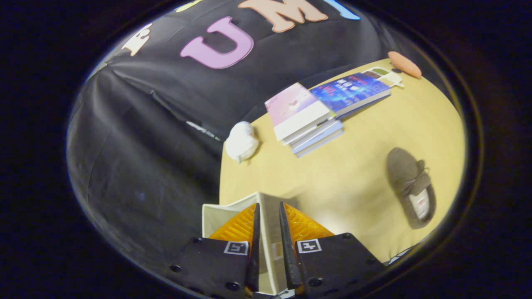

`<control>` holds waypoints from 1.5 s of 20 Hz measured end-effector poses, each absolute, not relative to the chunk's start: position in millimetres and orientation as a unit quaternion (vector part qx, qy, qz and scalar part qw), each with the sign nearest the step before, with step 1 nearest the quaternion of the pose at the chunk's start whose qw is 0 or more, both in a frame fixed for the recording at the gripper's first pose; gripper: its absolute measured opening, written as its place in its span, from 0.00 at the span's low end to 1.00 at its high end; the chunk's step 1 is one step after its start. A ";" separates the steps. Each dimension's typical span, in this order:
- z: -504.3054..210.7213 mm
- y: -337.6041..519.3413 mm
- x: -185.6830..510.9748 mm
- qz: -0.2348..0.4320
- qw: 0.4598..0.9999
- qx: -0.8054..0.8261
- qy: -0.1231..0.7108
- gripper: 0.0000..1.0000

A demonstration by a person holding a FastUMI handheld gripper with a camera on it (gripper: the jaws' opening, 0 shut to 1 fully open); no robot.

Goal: Open the storage box then place both shoes into the box .Put the left shoe in first, then the right shoe, with the right side of both shoes facing outward in a uniform manner.

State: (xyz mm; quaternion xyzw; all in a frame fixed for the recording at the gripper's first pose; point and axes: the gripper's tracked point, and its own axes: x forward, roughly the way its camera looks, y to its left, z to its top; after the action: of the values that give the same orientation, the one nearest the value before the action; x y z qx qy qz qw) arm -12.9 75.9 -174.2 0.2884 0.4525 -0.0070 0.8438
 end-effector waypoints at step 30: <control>-327.6 -176.8 -127.7 -0.165 0.796 0.095 0.575 0.34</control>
State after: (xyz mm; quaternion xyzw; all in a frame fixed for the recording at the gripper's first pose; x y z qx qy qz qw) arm -127.7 -176.8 -327.6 0.0950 0.5751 -0.1654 0.7955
